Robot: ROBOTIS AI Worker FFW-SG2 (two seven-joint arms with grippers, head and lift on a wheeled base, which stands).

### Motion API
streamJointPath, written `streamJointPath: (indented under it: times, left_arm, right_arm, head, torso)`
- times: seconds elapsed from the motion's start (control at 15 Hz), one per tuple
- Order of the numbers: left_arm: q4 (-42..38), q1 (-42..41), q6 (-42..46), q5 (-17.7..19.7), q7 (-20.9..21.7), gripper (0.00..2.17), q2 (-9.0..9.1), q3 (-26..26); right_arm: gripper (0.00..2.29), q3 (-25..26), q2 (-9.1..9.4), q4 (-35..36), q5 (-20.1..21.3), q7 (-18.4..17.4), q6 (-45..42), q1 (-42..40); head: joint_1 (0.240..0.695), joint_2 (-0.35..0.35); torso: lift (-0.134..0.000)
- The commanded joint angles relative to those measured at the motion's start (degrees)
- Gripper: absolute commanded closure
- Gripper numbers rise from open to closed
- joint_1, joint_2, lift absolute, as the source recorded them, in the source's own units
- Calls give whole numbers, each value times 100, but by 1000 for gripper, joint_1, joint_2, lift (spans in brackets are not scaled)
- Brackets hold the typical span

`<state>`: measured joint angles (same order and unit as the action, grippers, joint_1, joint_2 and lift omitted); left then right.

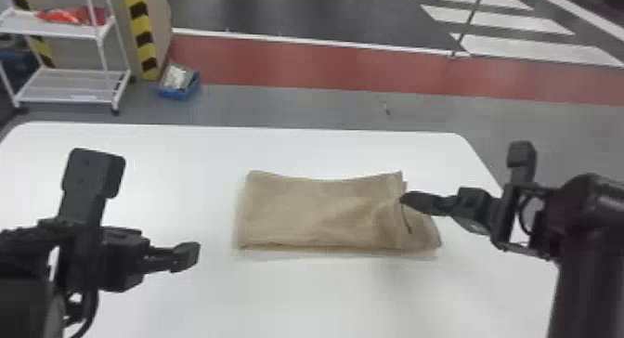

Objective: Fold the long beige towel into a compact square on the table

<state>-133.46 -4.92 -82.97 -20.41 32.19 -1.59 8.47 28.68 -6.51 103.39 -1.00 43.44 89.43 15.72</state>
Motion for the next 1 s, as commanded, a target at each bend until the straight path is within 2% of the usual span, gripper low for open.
streamJointPath:
  times: [0.0,0.13,0.33,0.47,0.73,0.93]
  left_arm:
    - [-23,0,-14,-42,24,80,0,32]
    - [-31,0,-14,-59,41,80,-8,23]
    - [13,0,4,-86,50,80,9,67]
    - [65,26,4,-94,50,80,18,111]
    - [144,62,4,-121,50,80,27,225]
    - [162,62,4,-147,68,80,18,243]
  right_arm:
    - [1180,-91,27,-82,4,-2,65,-61]
    - [1180,-73,18,-65,-58,-2,65,-148]
    - [1180,226,-17,489,-286,16,65,-166]
    - [1180,498,-237,656,-427,25,65,-148]
    - [1180,753,-325,498,-410,7,65,-342]
    - [1180,692,-351,313,-330,-11,65,-342]
  head:
    - [695,-199]
    - [695,-194]
    - [695,-190]
    - [695,-202]
    - [695,-269]
    - [695,-292]
  torso:
    - [-124]
    - [-124]
    - [-124]
    - [-124]
    - [-124]
    - [-124]
